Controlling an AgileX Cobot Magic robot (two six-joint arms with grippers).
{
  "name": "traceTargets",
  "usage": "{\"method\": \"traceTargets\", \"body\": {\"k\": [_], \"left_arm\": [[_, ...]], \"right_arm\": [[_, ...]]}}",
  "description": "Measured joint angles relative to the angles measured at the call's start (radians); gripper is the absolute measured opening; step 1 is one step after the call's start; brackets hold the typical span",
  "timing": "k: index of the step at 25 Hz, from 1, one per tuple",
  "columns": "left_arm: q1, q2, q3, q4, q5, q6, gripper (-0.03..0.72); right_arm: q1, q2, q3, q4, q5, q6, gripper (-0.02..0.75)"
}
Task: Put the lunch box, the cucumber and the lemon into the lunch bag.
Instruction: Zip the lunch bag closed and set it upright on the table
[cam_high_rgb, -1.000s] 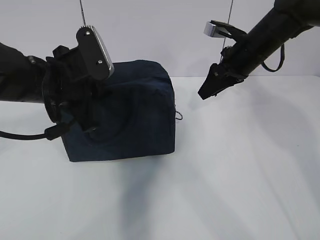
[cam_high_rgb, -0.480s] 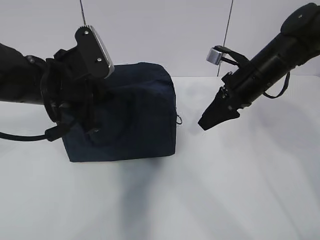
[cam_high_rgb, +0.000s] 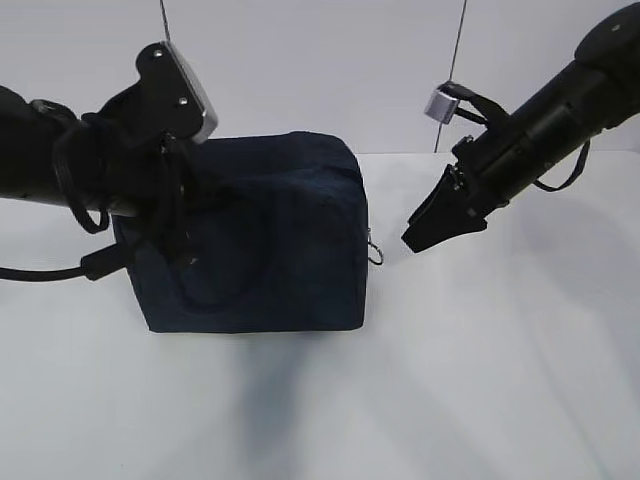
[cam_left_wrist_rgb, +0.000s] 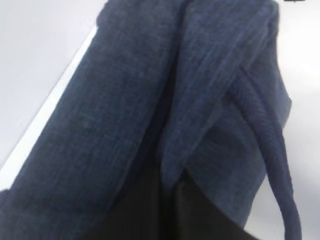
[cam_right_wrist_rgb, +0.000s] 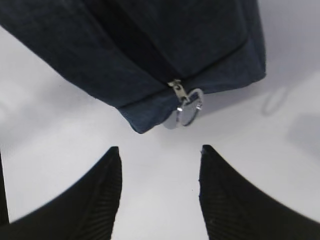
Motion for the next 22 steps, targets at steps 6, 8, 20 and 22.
{"method": "traceTargets", "body": {"k": [6, 8, 20, 22], "left_arm": [[0.063, -0.005, 0.000, -0.014, 0.028, 0.000, -0.007], [0.067, -0.005, 0.000, -0.014, 0.037, 0.000, -0.007], [0.068, -0.005, 0.000, 0.009, 0.053, 0.000, -0.007], [0.068, -0.007, 0.000, 0.009, 0.055, 0.000, 0.002]], "right_arm": [[-0.011, -0.001, 0.000, 0.002, 0.000, 0.027, 0.389], [-0.011, -0.002, 0.000, 0.002, 0.000, 0.031, 0.389], [-0.011, -0.063, 0.001, 0.010, 0.000, 0.035, 0.389], [-0.011, -0.067, 0.001, 0.010, 0.000, 0.037, 0.389]]}}
